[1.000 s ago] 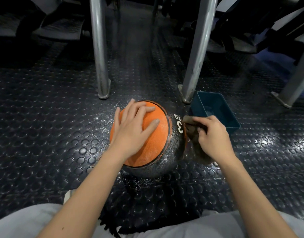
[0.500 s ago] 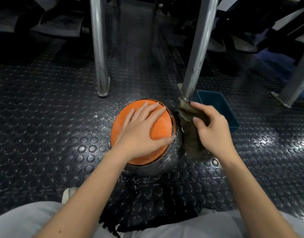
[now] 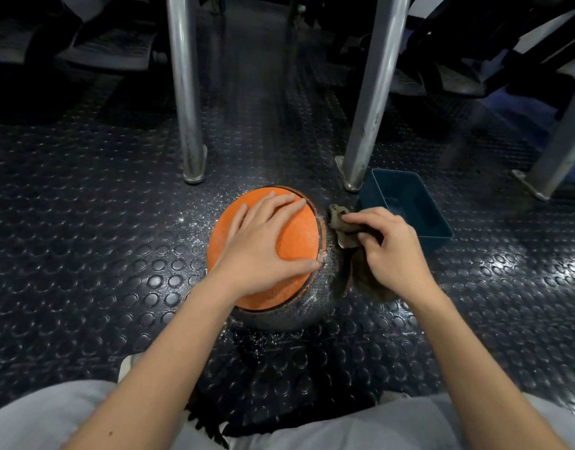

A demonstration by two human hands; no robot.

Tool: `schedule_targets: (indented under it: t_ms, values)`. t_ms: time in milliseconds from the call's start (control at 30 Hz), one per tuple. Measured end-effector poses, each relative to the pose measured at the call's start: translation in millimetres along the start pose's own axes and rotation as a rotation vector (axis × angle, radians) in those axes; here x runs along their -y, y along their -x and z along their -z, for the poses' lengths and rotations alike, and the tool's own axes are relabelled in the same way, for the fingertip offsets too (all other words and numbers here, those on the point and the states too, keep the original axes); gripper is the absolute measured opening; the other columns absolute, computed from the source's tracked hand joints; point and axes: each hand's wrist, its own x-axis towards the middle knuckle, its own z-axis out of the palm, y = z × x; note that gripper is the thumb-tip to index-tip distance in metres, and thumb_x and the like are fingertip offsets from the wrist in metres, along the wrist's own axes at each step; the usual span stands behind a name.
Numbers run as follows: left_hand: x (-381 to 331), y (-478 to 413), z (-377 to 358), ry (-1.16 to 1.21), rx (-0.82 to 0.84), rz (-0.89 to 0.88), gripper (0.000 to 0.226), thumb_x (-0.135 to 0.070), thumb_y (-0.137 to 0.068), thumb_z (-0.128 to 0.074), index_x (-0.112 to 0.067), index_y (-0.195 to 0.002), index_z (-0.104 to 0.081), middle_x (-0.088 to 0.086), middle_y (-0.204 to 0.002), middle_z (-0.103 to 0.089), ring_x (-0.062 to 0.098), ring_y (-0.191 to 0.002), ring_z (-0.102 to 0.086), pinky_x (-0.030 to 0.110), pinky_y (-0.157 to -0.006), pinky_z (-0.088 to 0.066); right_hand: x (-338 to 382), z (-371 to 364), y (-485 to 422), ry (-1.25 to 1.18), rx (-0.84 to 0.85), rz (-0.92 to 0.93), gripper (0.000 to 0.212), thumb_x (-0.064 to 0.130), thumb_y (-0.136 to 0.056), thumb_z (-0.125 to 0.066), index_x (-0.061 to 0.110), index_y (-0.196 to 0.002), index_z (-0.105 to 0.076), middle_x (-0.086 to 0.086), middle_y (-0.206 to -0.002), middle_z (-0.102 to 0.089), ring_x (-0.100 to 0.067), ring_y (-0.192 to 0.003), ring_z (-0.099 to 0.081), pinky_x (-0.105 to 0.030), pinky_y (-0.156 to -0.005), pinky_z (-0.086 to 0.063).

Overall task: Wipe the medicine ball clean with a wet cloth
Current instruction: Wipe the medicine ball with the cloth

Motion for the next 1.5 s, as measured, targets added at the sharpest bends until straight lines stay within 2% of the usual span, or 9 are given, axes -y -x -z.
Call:
schedule_targets:
  t_ms: [167,433,633,767,900,1167,1300,1400,1500]
  values:
    - [4.0,0.7,0.6,0.023,-0.046,0.009,0.093,-0.066,-0.057,-0.058,-0.038,-0.141,-0.033,-0.023,-0.145,-0.027,0.003,-0.14,-0.014,0.032,-0.115,0.001,25.6,2.2,6.7,-0.031,0.095,0.264,0.043,-0.012,-0.081,-0.054,0.021,-0.103,-0.07,0.014,-0.103,-0.058,-0.012,-0.086,-0.045,-0.003,-0.083,-0.028]
    - [-0.7,-0.1,-1.5,0.017,-0.02,-0.019,0.088,-0.055,-0.069,-0.074,-0.038,-0.143,-0.029,-0.023,-0.147,-0.024,-0.002,-0.14,-0.005,0.029,-0.113,0.008,19.2,-7.3,2.6,0.0,-0.062,0.079,0.043,-0.013,-0.082,-0.053,0.019,-0.106,-0.07,0.007,-0.106,-0.06,-0.025,-0.096,-0.051,-0.001,-0.083,-0.024]
    - [1.5,1.9,0.7,-0.011,0.012,-0.023,0.09,-0.057,-0.07,-0.071,-0.037,-0.145,-0.025,-0.022,-0.149,-0.02,-0.002,-0.14,-0.003,0.028,-0.113,0.009,11.2,-9.3,-2.6,0.066,-0.048,0.03,0.046,-0.01,-0.086,-0.047,0.023,-0.11,-0.069,0.006,-0.112,-0.06,-0.02,-0.095,-0.043,-0.034,-0.087,-0.037]
    - [-0.5,0.7,-0.8,-0.02,0.02,-0.032,0.09,-0.058,-0.071,-0.07,-0.037,-0.145,-0.023,-0.023,-0.149,-0.019,-0.002,-0.14,-0.003,0.029,-0.114,0.01,4.3,-5.8,-2.3,-0.012,-0.049,-0.13,0.044,-0.011,-0.086,-0.05,0.021,-0.109,-0.069,0.006,-0.107,-0.06,-0.026,-0.106,-0.05,-0.021,-0.091,-0.035]
    - [0.5,0.7,-1.0,-0.019,-0.006,-0.023,0.092,-0.061,-0.068,-0.071,-0.038,-0.144,-0.026,-0.022,-0.148,-0.023,0.0,-0.14,-0.006,0.029,-0.114,0.008,35.1,-3.2,7.8,-0.055,-0.024,0.096,0.043,-0.011,-0.084,-0.053,0.022,-0.105,-0.07,0.016,-0.104,-0.055,-0.016,-0.095,-0.043,-0.002,-0.084,-0.025]
    - [0.4,2.4,-0.6,-0.008,0.02,-0.039,0.09,-0.058,-0.07,-0.071,-0.037,-0.145,-0.025,-0.022,-0.148,-0.02,-0.003,-0.139,-0.004,0.027,-0.112,0.012,-11.0,-7.6,-3.5,-0.01,-0.014,-0.176,0.041,-0.011,-0.085,-0.05,0.016,-0.109,-0.069,0.001,-0.11,-0.062,-0.027,-0.108,-0.052,-0.028,-0.097,-0.038]
    - [-0.1,1.3,-2.8,-0.018,-0.001,-0.049,0.09,-0.057,-0.07,-0.071,-0.038,-0.145,-0.025,-0.022,-0.148,-0.021,-0.003,-0.139,-0.004,0.027,-0.112,0.011,20.8,-6.8,6.2,-0.001,-0.083,0.011,0.042,-0.011,-0.084,-0.052,0.02,-0.107,-0.07,0.011,-0.106,-0.057,-0.02,-0.094,-0.044,-0.004,-0.083,-0.027]
    - [2.8,1.0,-2.2,-0.005,-0.017,-0.026,0.092,-0.06,-0.067,-0.072,-0.039,-0.144,-0.027,-0.023,-0.147,-0.023,-0.002,-0.139,-0.007,0.027,-0.113,0.007,38.4,-5.0,13.4,0.004,-0.033,0.279,0.04,-0.005,-0.084,-0.052,0.023,-0.104,-0.071,0.013,-0.106,-0.059,-0.018,-0.087,-0.043,-0.015,-0.081,-0.032]
    - [4.5,1.3,-0.9,0.001,-0.027,-0.026,0.094,-0.066,-0.063,-0.07,-0.038,-0.143,-0.029,-0.022,-0.146,-0.025,-0.001,-0.138,-0.009,0.03,-0.115,0.005,16.8,-4.8,2.8,0.003,-0.027,0.212,0.041,-0.008,-0.084,-0.052,0.022,-0.106,-0.07,0.01,-0.108,-0.061,-0.021,-0.089,-0.046,-0.017,-0.08,-0.032]
